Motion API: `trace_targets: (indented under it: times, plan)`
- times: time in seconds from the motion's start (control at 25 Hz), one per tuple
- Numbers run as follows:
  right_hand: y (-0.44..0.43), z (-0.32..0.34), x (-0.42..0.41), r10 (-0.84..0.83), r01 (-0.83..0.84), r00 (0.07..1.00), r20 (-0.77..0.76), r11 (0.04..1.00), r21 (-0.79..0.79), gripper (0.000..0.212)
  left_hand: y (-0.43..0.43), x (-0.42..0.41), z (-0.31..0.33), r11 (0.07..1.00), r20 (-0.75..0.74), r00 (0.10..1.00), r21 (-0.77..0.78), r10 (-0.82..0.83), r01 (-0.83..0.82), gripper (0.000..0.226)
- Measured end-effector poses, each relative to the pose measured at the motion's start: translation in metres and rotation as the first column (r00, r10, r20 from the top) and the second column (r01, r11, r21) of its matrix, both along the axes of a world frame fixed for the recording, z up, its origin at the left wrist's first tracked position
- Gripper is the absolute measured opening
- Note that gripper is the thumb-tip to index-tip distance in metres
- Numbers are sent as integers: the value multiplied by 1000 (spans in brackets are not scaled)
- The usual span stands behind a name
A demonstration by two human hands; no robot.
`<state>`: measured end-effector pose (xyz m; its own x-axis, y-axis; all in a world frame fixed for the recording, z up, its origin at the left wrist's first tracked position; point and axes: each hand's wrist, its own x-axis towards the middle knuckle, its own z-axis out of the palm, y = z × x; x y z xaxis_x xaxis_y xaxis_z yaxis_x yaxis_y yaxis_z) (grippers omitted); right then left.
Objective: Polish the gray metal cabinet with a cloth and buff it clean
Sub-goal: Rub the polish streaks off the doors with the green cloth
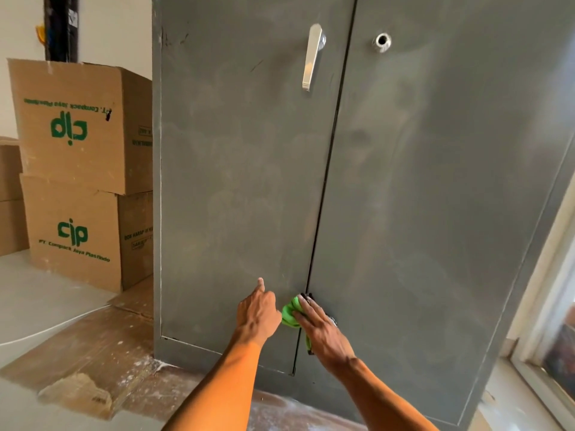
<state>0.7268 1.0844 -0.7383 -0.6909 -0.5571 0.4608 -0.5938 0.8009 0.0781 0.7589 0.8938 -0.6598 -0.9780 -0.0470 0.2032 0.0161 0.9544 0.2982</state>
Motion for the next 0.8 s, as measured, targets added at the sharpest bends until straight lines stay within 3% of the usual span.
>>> trace_targets:
  times: [0.16, 0.24, 0.28, 0.32, 0.36, 0.4, 0.44, 0.52, 0.64, 0.8]
  plan:
    - [-6, 20, 10, 19, -23, 999, -39, 996, -84, 70, 8, 1, 3, 990, -12, 1000, 136, -24, 25, 33]
    - [-12, 28, 10, -2, -2, 1000, -21, 977, -212, 65, 8, -1, 6, 912, 17, 1000, 409, 2, -8, 33]
    - [-16, 32, 9, -6, -8, 999, -46, 953, -303, 64, 8, -2, 9, 774, 81, 997, 631, 3, -54, 37]
    - [-20, 36, 9, -6, -14, 999, -53, 929, -371, 61, 8, -1, 13, 521, 170, 984, 845, -48, -120, 45]
    - [-24, 41, 12, 4, -26, 998, -56, 911, -412, 57, 8, -1, 16, 220, 231, 959, 956, -164, -192, 51]
    - [-29, 45, 14, 38, -57, 998, -54, 904, -423, 52, 6, 0, 19, 17, 228, 936, 973, -267, -232, 53]
    - [-34, 51, 20, 78, -90, 996, -45, 894, -438, 50, 4, 0, 22, -71, 205, 925, 969, -319, -239, 51]
    - [-37, 63, 30, 151, -122, 988, 15, 854, -506, 53, 0, 1, 26, -135, 150, 939, 971, -310, -200, 39]
    - [-33, 71, 37, 211, -128, 976, 60, 768, -628, 66, -5, 0, 23, -159, 112, 943, 973, -314, -168, 26]
    - [-42, 84, 33, 239, 40, 950, 199, 542, -840, 48, -8, -8, 16, -178, 100, 947, 971, -306, -160, 26]
